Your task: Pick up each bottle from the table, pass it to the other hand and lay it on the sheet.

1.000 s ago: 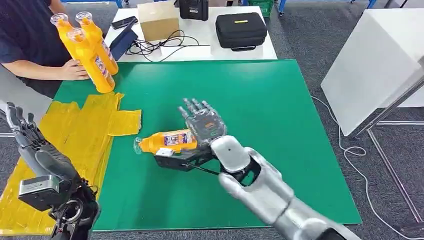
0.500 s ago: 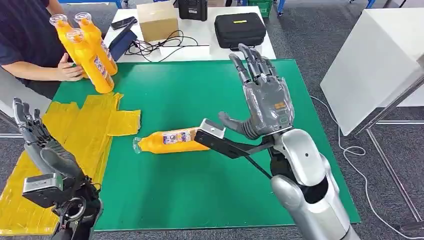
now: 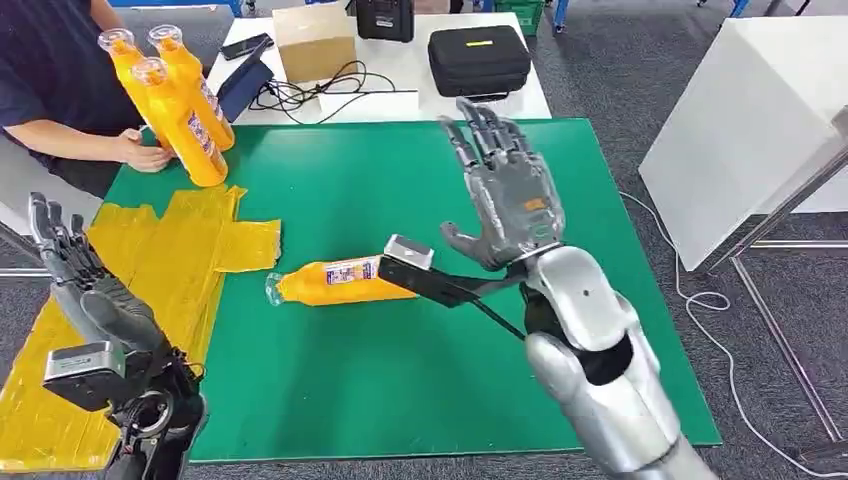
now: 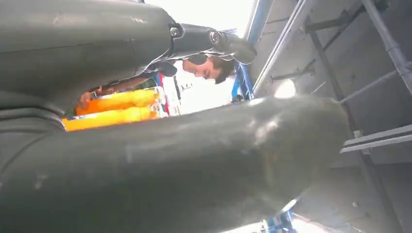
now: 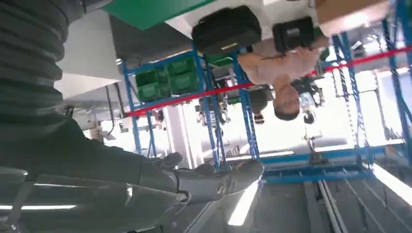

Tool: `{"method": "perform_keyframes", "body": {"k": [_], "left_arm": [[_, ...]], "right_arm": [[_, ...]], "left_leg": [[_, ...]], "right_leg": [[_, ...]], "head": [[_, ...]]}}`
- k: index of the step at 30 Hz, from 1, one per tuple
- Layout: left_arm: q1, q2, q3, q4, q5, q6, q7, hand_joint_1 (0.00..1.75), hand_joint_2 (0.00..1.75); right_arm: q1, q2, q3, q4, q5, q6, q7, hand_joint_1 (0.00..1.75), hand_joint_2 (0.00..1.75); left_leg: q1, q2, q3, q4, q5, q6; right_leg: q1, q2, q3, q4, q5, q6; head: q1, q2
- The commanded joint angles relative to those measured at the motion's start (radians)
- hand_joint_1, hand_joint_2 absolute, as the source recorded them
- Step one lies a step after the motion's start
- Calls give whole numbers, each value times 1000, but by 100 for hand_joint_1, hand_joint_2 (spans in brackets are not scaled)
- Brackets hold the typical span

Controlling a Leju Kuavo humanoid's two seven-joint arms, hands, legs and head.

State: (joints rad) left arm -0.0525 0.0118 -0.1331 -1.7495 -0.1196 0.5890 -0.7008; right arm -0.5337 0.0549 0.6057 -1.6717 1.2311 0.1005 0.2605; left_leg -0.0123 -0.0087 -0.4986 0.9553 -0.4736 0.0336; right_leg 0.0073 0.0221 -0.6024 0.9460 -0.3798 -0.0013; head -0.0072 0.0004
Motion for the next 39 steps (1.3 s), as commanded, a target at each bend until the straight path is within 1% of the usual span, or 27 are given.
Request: {"method": "perform_keyframes", "body": {"k": [1, 2, 3, 4, 5, 6, 7, 8, 9, 10, 11, 13, 14, 15, 16, 17, 18, 22, 27, 28, 29, 30, 35, 39], "left_arm": [[-151, 26, -91, 162, 52, 36, 3, 0, 0], [-152, 31, -90, 160, 57, 40, 3, 0, 0], [-138, 39, -85, 143, 61, 44, 3, 0, 0], [-118, 49, -78, 116, 67, 41, 3, 0, 0], [-105, 53, -73, 100, 68, 36, 3, 0, 0], [-94, 48, -62, 87, 64, 26, 3, 0, 0], [-90, 42, -61, 88, 59, 22, 3, 0, 0], [-86, 35, -61, 86, 52, 23, 3, 0, 0], [-83, 22, -56, 86, 41, 13, 3, 0, 0], [-80, 4, -55, 81, 24, 4, 3, 0, 0], [-79, -6, -53, 77, 14, -1, 3, 0, 0], [-79, -21, -52, 71, -1, -8, 8, 0, 0], [-82, -28, -49, 70, -9, -14, 13, 0, 0], [-87, -36, -43, 67, -20, -21, 22, 0, 0], [-90, -40, -40, 66, -24, -25, 27, 0, 0], [-96, -44, -37, 64, -30, -31, 30, 0, 0], [-104, -54, -29, 60, -40, -35, 43, 0, 0], [-95, -78, -5, 31, -75, -64, 65, 0, 0], [-83, -116, 22, 1, -112, -101, 78, 0, 0], [-81, -120, 25, -1, -116, -104, 79, 0, 0], [-80, -121, 26, -5, -118, -107, 80, 0, 0], [-78, -129, 32, -11, -121, -109, 78, 0, 0], [-36, -172, 66, -97, -155, -124, 91, 0, 0], [5, -189, 91, -145, -163, -120, 85, 0, 0]], "right_arm": [[-414, 294, 122, 1157, -101, -367, -60, 0, 0], [-429, 294, 182, 1172, -168, -385, -60, 0, 0], [-433, 294, 213, 1169, -231, -389, -65, 0, 0], [-435, 294, 252, 1164, -281, -390, -57, 0, 0], [-433, 294, 268, 1159, -294, -391, -55, 0, 0], [-432, 294, 284, 1153, -333, -375, -54, 0, 0], [-431, 294, 291, 1155, -335, -371, -49, 0, 0], [-430, 294, 296, 1156, -336, -372, -50, 0, 0], [-430, 294, 297, 1165, -352, -360, -42, 0, 0], [-433, 294, 298, 1182, -353, -362, -44, 0, 0], [-435, 294, 299, 1198, -346, -368, -43, 0, 0], [-436, 294, 281, 1224, -343, -375, -53, 0, 0], [-437, 294, 271, 1232, -344, -376, -57, 0, 0], [-437, 294, 260, 1229, -352, -366, -67, 0, 175], [-439, 294, 258, 1227, -353, -361, -67, 0, 175], [-440, 294, 257, 1225, -354, -356, -66, 0, 175], [-439, 294, 268, 1206, -364, -336, -65, 0, 175], [-429, 294, 324, 1169, -411, -277, -48, 0, 175], [-422, 294, 380, 1207, -488, -215, -50, 0, 175], [-422, 294, 386, 1213, -495, -220, -52, 0, 175], [-422, 294, 391, 1218, -499, -226, -56, 0, 175], [-423, 294, 405, 1227, -505, -208, -57, 0, 175], [-404, 294, 458, 1244, -563, -166, -70, 0, 175], [-396, 294, 509, 1245, -571, -143, -60, 0, 175]], "left_leg": [[1, 11, 8, -1, -1, -6], [1, 10, 8, 0, 0, -6], [0, 6, 6, 0, 1, -5], [0, 6, 6, -1, 1, -4], [1, 7, 7, -2, 1, -5], [1, 4, 6, -2, 2, -5], [1, 2, 6, -2, 2, -5], [2, 4, 8, -2, 0, -6], [1, 1, 5, -1, 2, -4], [2, 0, 6, -1, 1, -5], [1, -2, 3, -1, 2, -4], [2, -2, 5, 0, 1, -5], [2, -2, 2, 0, 2, -4], [2, -2, 4, 0, 1, -4], [1, -3, 2, 0, 2, -4], [2, -2, 5, 2, 0, -6], [1, -3, 1, 1, 2, -4], [0, -1, 1, 1, 2, -4], [0, -1, 3, 0, 1, -5], [-1, -2, 1, 0, 2, -4], [0, -1, 3, 0, 1, -5], [0, -1, 3, 0, 1, -5], [0, -1, 2, 0, 2, -4], [0, 0, 3, 0, 1, -5]], "right_leg": [[1, 7, 4, 1, 2, 0], [1, 6, 4, 1, 2, 0], [0, 4, 2, 2, 1, 0], [0, 5, 2, 2, 2, -2], [1, 5, 3, 2, 2, -2], [1, 2, 2, 2, 1, -2], [1, 1, 3, 2, 1, -2], [1, 1, 4, 2, 0, -2], [1, 0, 2, 3, 1, -2], [2, -2, 3, 3, 0, -2], [1, -3, 1, 3, 1, -2], [2, -3, 3, 2, 0, -1], [2, -3, 1, 2, 1, -2], [2, -4, 2, 3, 0, -1], [1, -4, 0, 3, 1, -2], [3, -5, 4, 3, -1, 0], [1, -4, -1, 3, 1, -2], [0, -3, -1, 3, 1, -2], [0, -3, 1, 2, 0, -2], [0, -3, -1, 2, 1, -2], [1, -3, 1, 2, 0, -2], [1, -3, 1, 2, 0, -2], [0, -2, 0, 2, 1, -2], [1, -2, 1, 2, 0, -2]], "head": [[-1, 0], [0, 0], [0, 0], [-1, 0], [0, 0], [0, 0], [1, 0], [-1, 0], [0, 0], [0, 0], [0, 0], [0, 0], [0, 0], [0, 0], [0, 0], [0, 0], [0, 0], [0, 0], [0, 0], [0, 0], [0, 0], [0, 0], [0, 0], [0, 0]]}}
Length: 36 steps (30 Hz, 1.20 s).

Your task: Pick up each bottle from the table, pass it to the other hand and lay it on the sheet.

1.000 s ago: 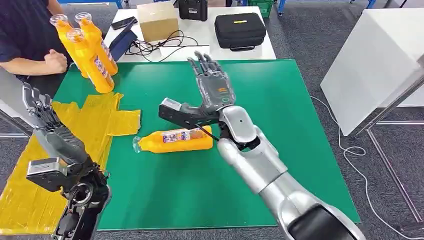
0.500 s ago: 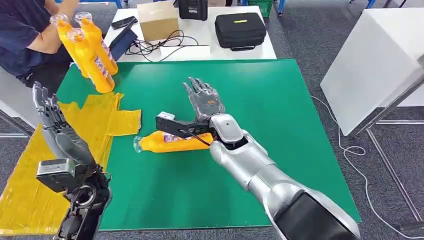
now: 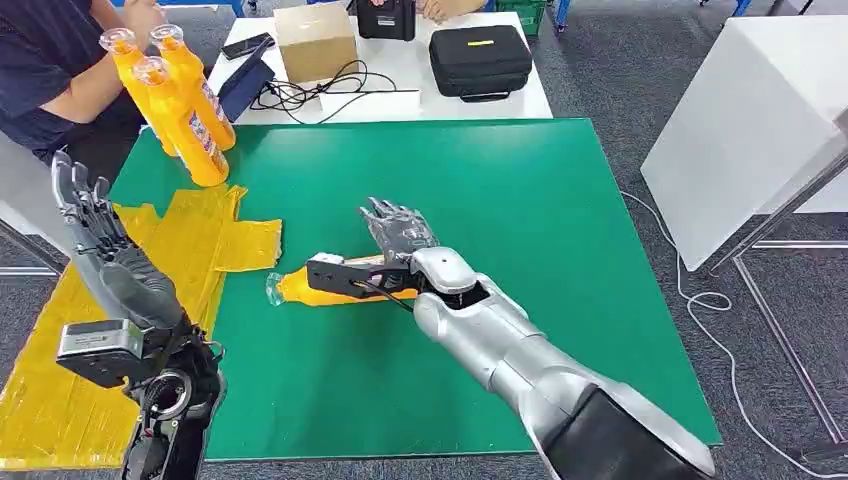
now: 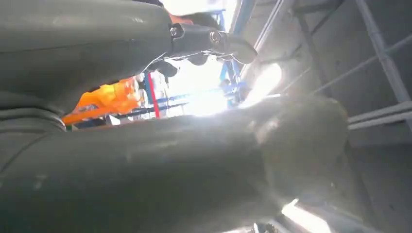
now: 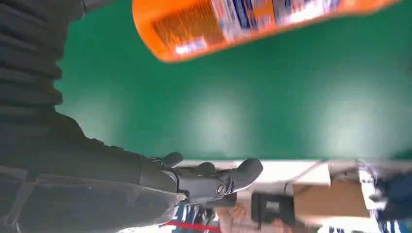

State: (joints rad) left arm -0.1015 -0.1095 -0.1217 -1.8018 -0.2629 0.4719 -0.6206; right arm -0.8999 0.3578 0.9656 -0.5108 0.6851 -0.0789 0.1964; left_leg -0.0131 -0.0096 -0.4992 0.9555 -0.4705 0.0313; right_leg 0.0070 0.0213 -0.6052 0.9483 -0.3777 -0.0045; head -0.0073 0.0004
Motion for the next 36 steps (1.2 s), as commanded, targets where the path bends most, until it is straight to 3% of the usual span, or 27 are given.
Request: {"method": "perform_keyframes", "body": {"k": [1, 10, 19, 36], "left_arm": [[71, -72, 86, -112, -19, -5, 0, 0, 0], [112, -93, 69, -175, -29, -7, -15, 0, 0], [207, -95, 153, -235, 23, -16, -50, 0, 0], [193, -123, 186, -240, 11, -44, -45, 0, 0]], "right_arm": [[-30, -9, 161, 86, -33, 46, 8, 0, 175], [-28, -9, 204, 133, -59, 59, 27, 0, 175], [-57, -9, 228, 165, -69, 57, 58, 0, 175], [-57, -9, 234, 154, -87, 49, 63, 0, 175]], "left_leg": [[1, 1, 3, -1, -1, -2], [0, 0, 2, -1, -1, -2], [0, 1, 2, -1, -2, -2], [1, 0, 3, 0, -2, -2]], "right_leg": [[0, -1, 2, 0, -1, 1], [0, -2, 2, -1, -1, 1], [0, -1, 2, 0, -1, 1], [1, -2, 3, 0, -2, 1]], "head": [[0, 0], [0, 0], [0, 0], [0, 0]]}}
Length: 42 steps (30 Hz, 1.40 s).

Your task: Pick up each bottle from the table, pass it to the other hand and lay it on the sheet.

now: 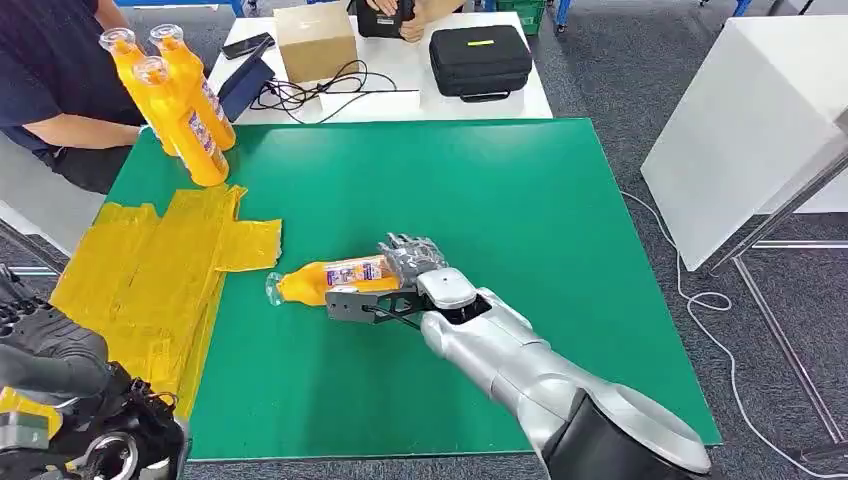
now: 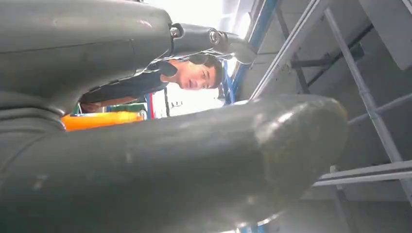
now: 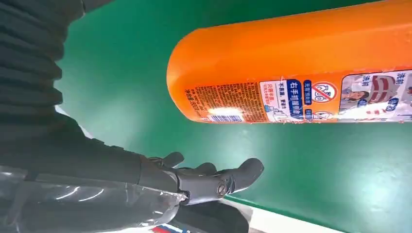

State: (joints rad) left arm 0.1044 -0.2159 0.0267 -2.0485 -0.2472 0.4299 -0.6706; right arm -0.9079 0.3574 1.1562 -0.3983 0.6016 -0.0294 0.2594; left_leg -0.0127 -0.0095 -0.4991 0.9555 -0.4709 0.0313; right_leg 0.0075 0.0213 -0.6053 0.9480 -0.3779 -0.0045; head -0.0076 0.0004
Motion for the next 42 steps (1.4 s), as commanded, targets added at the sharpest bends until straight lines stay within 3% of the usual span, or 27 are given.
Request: {"method": "perform_keyframes", "body": {"k": [1, 11, 16, 17, 20, 32, 33, 42], "left_arm": [[-13, -17, 38, 6, -5, -2, 5, 0, 0], [6, -43, 56, -11, -42, 6, -1, 0, 0], [12, -18, 28, 22, -31, 26, -28, 0, 0], [7, -13, 23, 21, -28, 26, -28, 0, 0], [-7, -8, 21, 3, -33, 10, 0, 0, 0], [-9, -32, 61, 0, -34, -65, -1, 0, 0], [-11, -36, 63, -9, -39, -71, 4, 0, 0], [-18, -49, 71, -29, -44, -101, 21, 0, 0]], "right_arm": [[-49, -8, 43, 41, -4, 0, 0, 0, 175], [-30, -8, 96, -31, -36, -25, 22, 0, 175], [-26, -8, 109, -27, -42, -61, 16, 0, 175], [-31, -8, 111, -25, -33, -78, 10, 0, 0], [-42, -8, 88, -29, -27, -88, 5, 0, 0], [-20, -8, 27, -52, 55, -87, -1, 0, 0], [-21, -8, 19, -57, 66, -84, 0, 0, 0], [-11, -8, -45, -72, 133, -71, 3, 0, 0]], "left_leg": [[2, 0, 5, 1, -3, -3], [1, 1, 3, 0, -2, -3], [1, 0, 4, -1, -1, -2], [2, 1, 7, -1, -4, -4], [0, -1, 1, 0, 0, -1], [2, 0, 7, 0, -4, -4], [1, 0, 2, 0, -1, -2], [1, -1, 3, 1, -2, -3]], "right_leg": [[2, -3, 5, 1, -3, 2], [1, -1, 3, 0, -2, 2], [1, -1, 3, -1, -2, 1], [2, -2, 7, 0, -3, 2], [0, -3, 1, 0, -1, 1], [2, -3, 7, 0, -4, 2], [1, -2, 2, 0, -1, 1], [1, -4, 4, 0, -2, 2]], "head": [[0, 0], [0, 0], [0, 0], [0, 0], [0, 0], [0, 0], [0, 0], [0, 0]]}}
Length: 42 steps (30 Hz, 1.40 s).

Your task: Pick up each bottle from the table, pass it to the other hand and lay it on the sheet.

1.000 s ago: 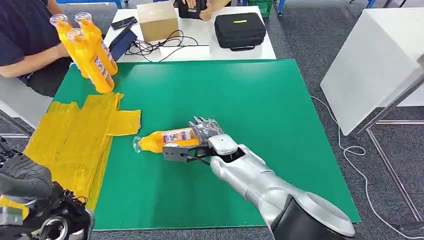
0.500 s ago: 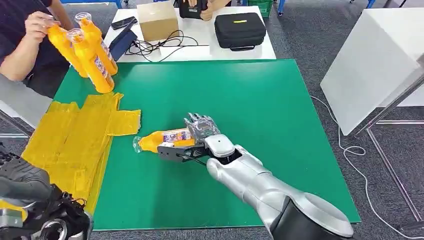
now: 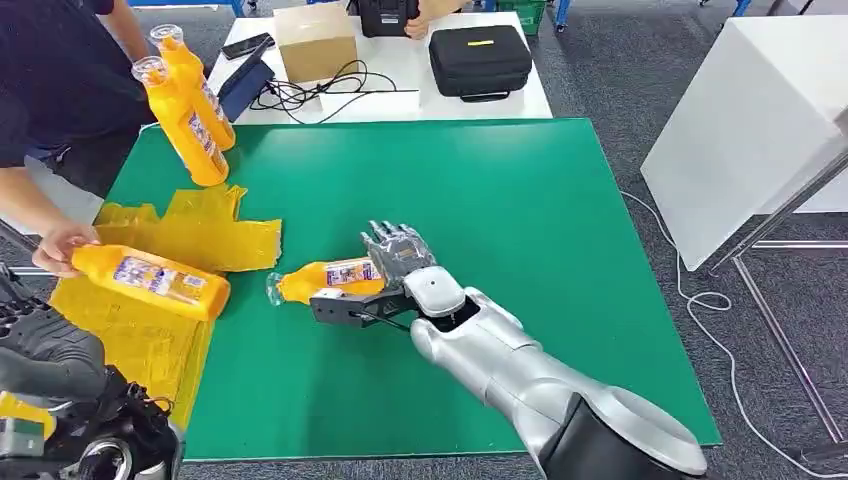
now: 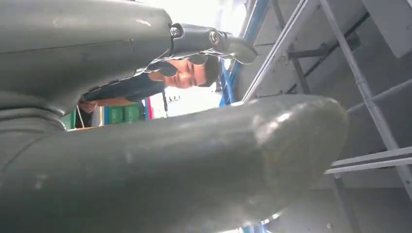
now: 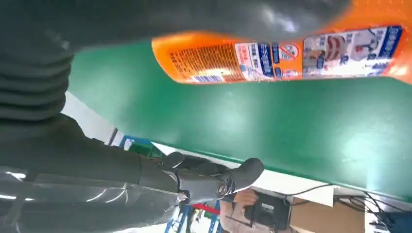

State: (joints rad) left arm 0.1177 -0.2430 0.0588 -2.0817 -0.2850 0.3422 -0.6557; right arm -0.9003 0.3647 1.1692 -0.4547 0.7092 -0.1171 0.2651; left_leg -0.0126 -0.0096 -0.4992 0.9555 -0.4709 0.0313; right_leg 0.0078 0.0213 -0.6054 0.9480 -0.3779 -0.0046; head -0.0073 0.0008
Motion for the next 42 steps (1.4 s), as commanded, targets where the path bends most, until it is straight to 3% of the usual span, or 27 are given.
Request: {"method": "perform_keyframes", "body": {"k": [1, 23, 24, 30, 34, 42], "left_arm": [[-31, -22, 39, 4, -6, -14, 6, 0, 0], [-34, -34, 51, -15, -19, -10, 18, 0, 0], [-28, -36, 54, -21, -22, -4, 19, 0, 0], [-16, -49, 54, -7, -40, -8, 18, 0, 0], [-29, -57, 55, 2, -65, 1, 28, 0, 0], [-38, -62, 67, 5, -68, -31, 38, 0, 0]], "right_arm": [[-19, -16, -58, -15, 25, 17, -3, 0, 0], [-34, -16, -49, -3, 42, 46, 3, 0, 0], [-33, -16, -52, -15, 49, 29, 11, 0, 175], [8, -16, -140, -90, 184, 31, 51, 0, 175], [61, -18, -298, -102, 362, 52, 13, 0, 175], [103, -23, -438, -99, 489, 75, -3, 0, 175]], "left_leg": [[1, -1, 2, 0, -1, -2], [1, 0, 3, 0, -2, -2], [1, 0, 4, 1, -3, -3], [1, 0, 2, 0, -1, -2], [1, -2, 3, -1, -1, -2], [1, -2, 5, -1, -2, -3]], "right_leg": [[1, -3, 3, 0, -1, 1], [1, -3, 3, 0, -2, 2], [1, -3, 4, 1, -3, 2], [1, -1, 2, 0, -1, 1], [1, -4, 4, -1, -2, 2], [1, -5, 6, -1, -3, 2]], "head": [[0, 0], [0, 0], [0, 0], [0, 0], [0, 0], [0, 0]]}}
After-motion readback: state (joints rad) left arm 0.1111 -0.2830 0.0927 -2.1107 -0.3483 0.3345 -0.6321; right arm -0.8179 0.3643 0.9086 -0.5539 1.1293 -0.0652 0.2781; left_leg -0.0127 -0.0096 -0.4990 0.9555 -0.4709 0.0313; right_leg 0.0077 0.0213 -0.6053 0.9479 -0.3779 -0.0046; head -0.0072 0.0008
